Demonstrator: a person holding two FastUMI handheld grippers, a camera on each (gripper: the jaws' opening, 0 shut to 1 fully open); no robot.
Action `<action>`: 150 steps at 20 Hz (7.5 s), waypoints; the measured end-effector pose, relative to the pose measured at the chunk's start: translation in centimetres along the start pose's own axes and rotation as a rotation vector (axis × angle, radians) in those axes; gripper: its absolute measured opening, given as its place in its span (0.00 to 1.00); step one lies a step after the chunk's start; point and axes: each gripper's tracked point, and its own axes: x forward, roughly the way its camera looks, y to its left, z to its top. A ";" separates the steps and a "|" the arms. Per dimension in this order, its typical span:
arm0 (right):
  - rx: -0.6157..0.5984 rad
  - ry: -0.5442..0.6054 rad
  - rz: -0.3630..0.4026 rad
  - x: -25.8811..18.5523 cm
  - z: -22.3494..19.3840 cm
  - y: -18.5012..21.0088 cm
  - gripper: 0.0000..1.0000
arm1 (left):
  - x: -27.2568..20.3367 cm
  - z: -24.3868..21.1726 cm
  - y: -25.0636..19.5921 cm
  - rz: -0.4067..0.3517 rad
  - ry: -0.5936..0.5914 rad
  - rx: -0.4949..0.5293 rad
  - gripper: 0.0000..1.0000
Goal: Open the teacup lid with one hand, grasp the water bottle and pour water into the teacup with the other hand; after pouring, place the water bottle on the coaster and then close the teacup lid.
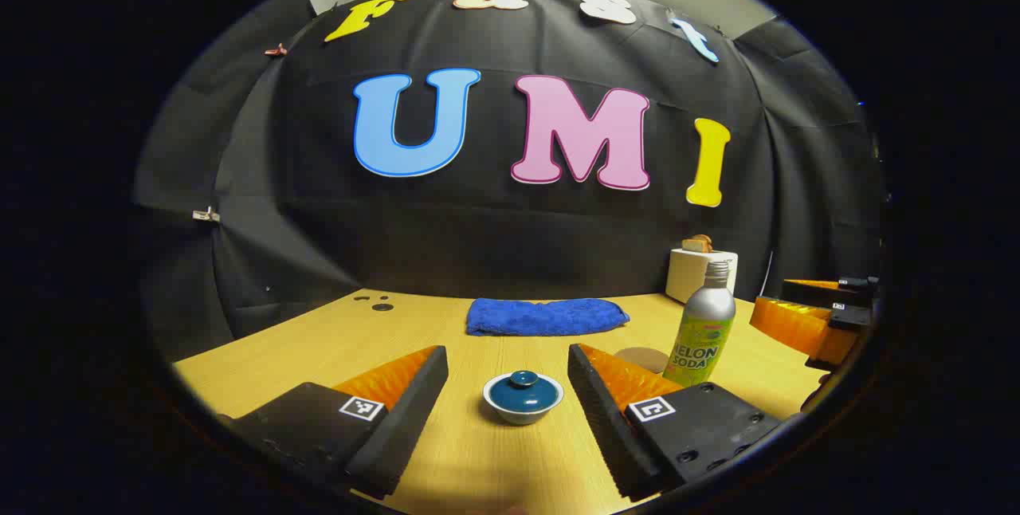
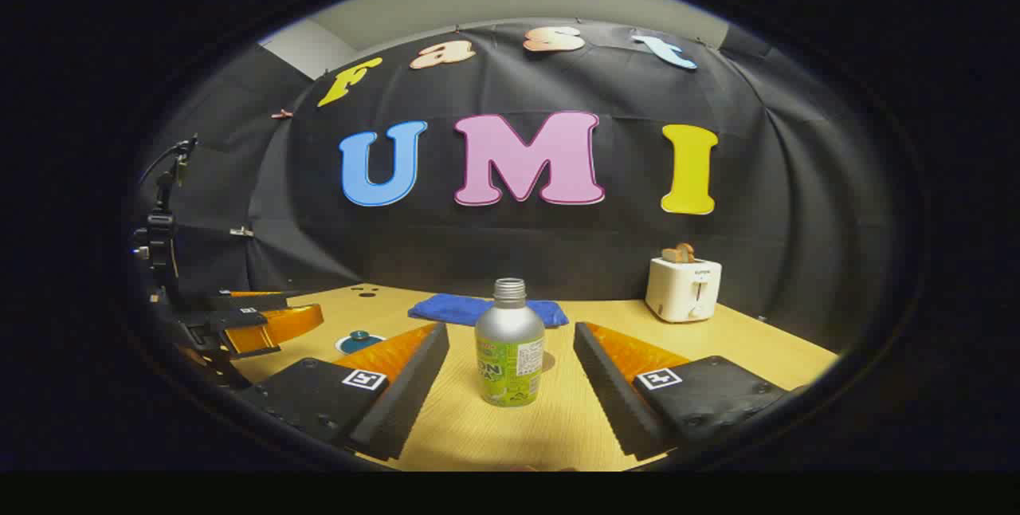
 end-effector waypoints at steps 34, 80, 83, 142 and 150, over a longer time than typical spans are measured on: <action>0.026 0.056 0.019 3.7 -3.5 -3.0 0.98 | 9.6 -6.6 -3.4 -0.089 0.180 0.083 0.66; 0.015 0.101 -0.003 10.9 -5.8 -0.5 0.99 | 6.5 -1.2 -0.9 -0.021 0.042 0.103 0.26; -0.003 0.112 -0.034 11.8 -6.2 -1.1 1.00 | 6.4 -1.7 -0.6 -0.025 0.049 0.069 0.27; -1.761 -0.269 0.354 18.8 -9.1 12.2 0.80 | 2.4 -5.0 9.3 0.012 0.119 -0.060 0.27; -1.850 -0.328 0.352 19.2 -8.3 12.9 0.80 | 2.2 -5.0 9.4 0.005 0.121 -0.062 0.27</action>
